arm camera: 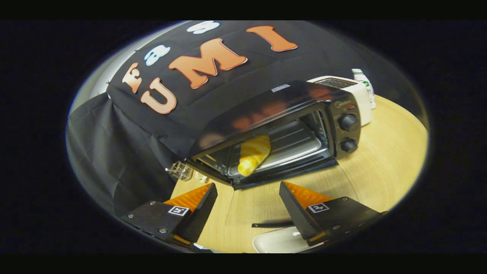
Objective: Open the toaster oven, put the food inside, and close the toaster oven door.
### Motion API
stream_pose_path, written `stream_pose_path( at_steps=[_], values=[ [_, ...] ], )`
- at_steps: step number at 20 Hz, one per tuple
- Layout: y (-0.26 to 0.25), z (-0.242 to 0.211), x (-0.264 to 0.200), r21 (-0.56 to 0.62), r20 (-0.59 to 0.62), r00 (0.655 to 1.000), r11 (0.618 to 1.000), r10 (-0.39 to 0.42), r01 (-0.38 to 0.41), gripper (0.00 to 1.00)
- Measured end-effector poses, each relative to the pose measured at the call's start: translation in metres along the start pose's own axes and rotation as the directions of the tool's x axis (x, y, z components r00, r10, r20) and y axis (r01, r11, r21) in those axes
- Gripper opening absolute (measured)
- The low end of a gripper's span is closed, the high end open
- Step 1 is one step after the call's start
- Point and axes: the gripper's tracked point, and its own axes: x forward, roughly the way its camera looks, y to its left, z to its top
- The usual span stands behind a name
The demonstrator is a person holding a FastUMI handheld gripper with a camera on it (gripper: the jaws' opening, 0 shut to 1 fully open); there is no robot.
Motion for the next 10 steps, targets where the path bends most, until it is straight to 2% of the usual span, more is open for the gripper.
stream_pose_path(
  at_steps=[4,10],
  values=[
    [-0.021,-0.044,-0.025,-0.007,-0.075,0.996,0.999,-0.053,0.052,0.97],
    [-0.075,-0.097,-0.044,-0.069,-0.213,0.955,0.978,-0.208,0.198,0.97]
  ],
)
